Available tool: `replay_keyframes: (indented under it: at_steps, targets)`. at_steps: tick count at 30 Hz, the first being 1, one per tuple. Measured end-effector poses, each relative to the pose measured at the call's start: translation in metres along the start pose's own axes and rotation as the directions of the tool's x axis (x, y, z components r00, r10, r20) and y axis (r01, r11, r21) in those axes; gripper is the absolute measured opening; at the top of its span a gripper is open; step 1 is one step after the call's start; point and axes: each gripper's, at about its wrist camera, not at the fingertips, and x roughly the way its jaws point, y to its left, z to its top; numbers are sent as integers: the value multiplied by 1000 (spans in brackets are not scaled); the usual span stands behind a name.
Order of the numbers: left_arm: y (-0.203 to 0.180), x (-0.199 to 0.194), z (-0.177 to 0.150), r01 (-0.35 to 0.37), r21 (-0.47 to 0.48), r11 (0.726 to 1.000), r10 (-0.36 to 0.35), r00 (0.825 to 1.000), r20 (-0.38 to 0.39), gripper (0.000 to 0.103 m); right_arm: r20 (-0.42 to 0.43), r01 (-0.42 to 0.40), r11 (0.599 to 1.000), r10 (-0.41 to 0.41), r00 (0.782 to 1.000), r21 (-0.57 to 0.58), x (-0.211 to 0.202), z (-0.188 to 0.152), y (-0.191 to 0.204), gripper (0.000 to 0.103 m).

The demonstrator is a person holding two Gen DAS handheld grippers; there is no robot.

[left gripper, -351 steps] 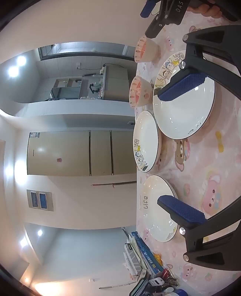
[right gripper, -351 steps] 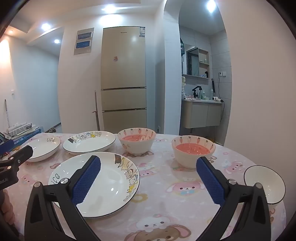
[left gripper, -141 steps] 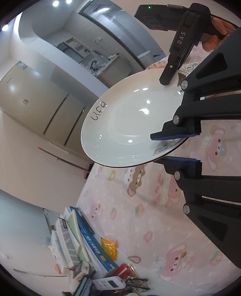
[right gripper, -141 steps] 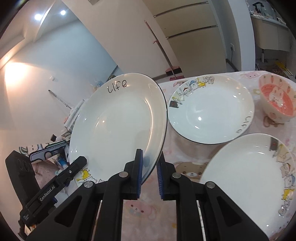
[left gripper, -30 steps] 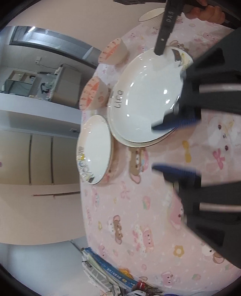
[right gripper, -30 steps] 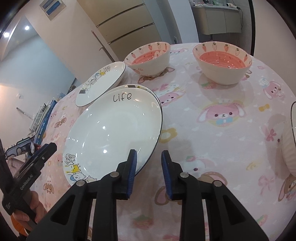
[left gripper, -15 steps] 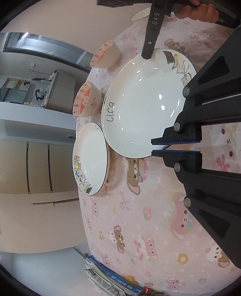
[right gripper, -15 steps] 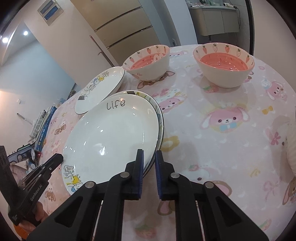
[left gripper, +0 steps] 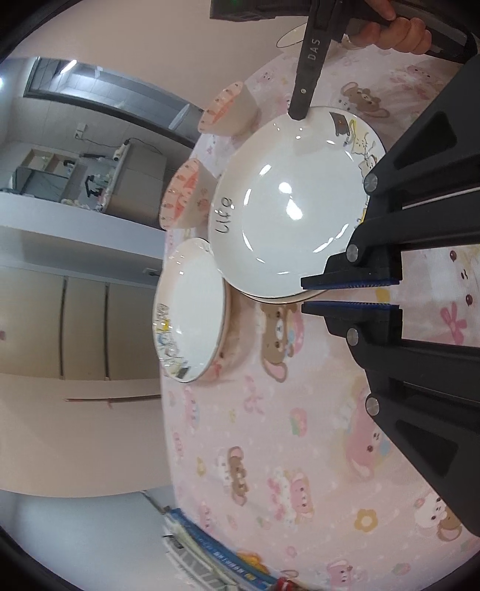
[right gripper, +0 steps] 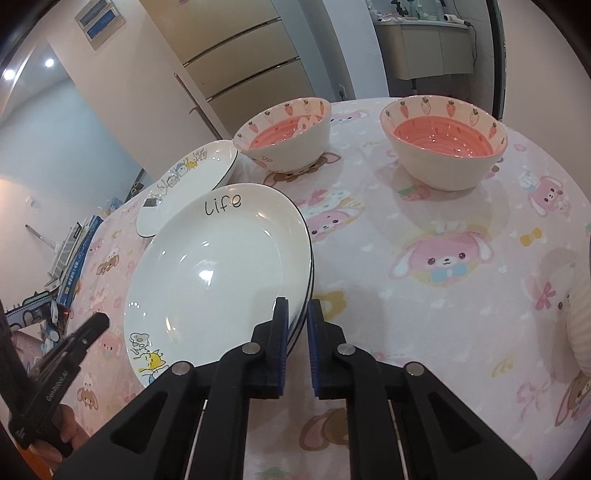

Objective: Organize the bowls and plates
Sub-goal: 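Open both tools off the stacked plate rim and lift away, then move both tools to the other cartoon-rim plate and grip its rim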

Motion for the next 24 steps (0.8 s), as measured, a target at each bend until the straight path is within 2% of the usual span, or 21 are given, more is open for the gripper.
replay_keyframes:
  at_steps: [7, 9, 10, 11, 12, 13, 14, 16, 20, 22, 23, 24]
  targets:
    - [-7, -28, 13, 16, 40, 999, -20, 994, 110, 6, 60, 19, 1000, -18, 998, -14, -21, 3, 0, 9]
    - [-8, -35, 18, 4, 43, 999, -9, 990, 137, 9, 85, 25, 999, -22, 996, -24, -30, 6, 2, 10]
    - [-8, -38, 20, -7, 46, 999, 0, 988, 152, 18, 97, 27, 999, -24, 995, -31, -34, 7, 3, 10]
    - [-8, -42, 23, -18, 49, 999, 10, 986, 169, 36, 115, 33, 998, -28, 993, -44, -39, 9, 6, 10]
    - [-8, -45, 25, -27, 53, 998, 16, 982, 189, 48, 131, 38, 998, -31, 991, -54, -44, 11, 8, 11]
    - [-7, -49, 27, -34, 55, 998, 21, 976, 218, 73, 148, 43, 997, -33, 988, -65, -50, 13, 11, 11]
    - [-6, -55, 27, -43, 56, 997, 27, 966, 257, 83, 166, 47, 996, -34, 986, -78, -54, 17, 15, 13]
    - [-7, -66, 29, -68, 60, 996, 46, 946, 321, 84, 201, 57, 993, -35, 979, -105, -63, 23, 22, 15]
    - [-1, -74, 44, -49, 46, 998, 31, 943, 331, 88, 253, 41, 988, -3, 968, -146, -80, 38, 40, 26]
    - [4, -79, 56, -45, 25, 999, 33, 935, 353, 88, 279, 42, 985, 6, 960, -165, -87, 46, 50, 34]
    - [5, -82, 63, -61, 27, 998, 46, 925, 377, 88, 295, 40, 983, 15, 955, -180, -90, 51, 55, 42]
    - [5, -85, 70, -78, 34, 996, 58, 914, 401, 88, 307, 40, 981, 21, 951, -190, -92, 56, 60, 46]
